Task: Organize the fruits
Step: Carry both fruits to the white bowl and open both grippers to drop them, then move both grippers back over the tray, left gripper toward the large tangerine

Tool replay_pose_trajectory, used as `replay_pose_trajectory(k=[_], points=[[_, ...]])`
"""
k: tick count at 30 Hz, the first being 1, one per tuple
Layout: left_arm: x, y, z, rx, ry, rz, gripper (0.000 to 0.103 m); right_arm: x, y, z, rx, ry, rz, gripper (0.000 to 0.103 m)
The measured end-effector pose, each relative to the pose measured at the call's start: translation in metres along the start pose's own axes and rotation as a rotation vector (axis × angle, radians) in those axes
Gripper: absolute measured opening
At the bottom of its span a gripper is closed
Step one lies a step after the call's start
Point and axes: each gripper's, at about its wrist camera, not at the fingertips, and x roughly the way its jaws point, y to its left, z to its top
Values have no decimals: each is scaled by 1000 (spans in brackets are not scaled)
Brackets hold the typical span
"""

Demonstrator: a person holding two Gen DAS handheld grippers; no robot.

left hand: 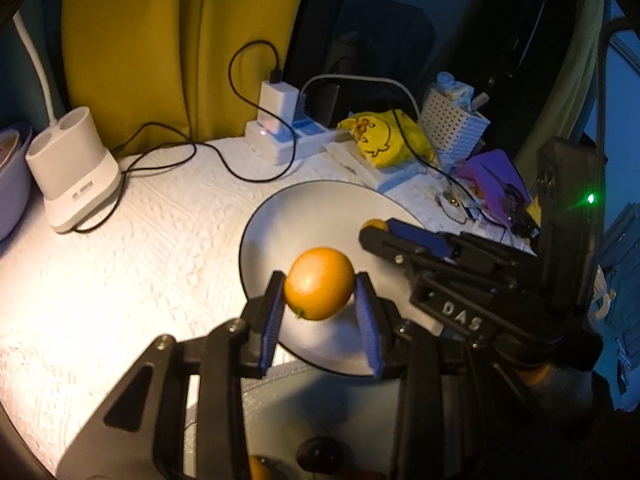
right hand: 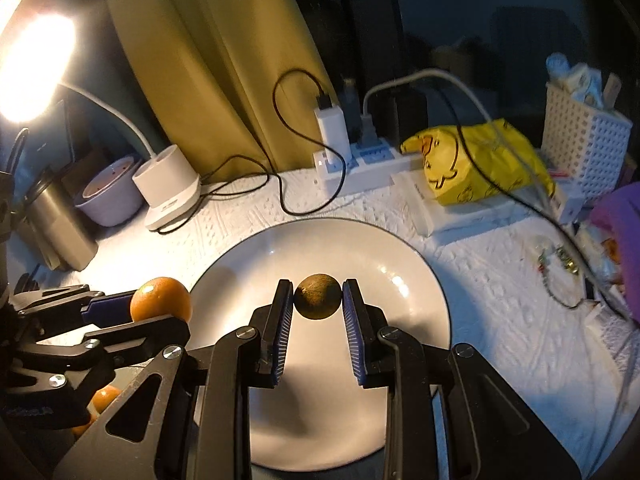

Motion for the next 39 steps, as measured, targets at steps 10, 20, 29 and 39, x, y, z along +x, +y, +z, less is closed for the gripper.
replay_pose_trajectory(k=[10,20,29,39], points=[[8,-4,5,-7,39,22,37,8,0,1,15,11,9,28],[-26,-15,2,23,-20,32,44,-20,0,2,24,-45,-2,36],[-62,-19,-9,34,-63,27,44,-52,16,-14,7,-63,-14,36],[-101,-20,-36,44,-104,29,44,-81,37,-35,-10,-73,-18,36]])
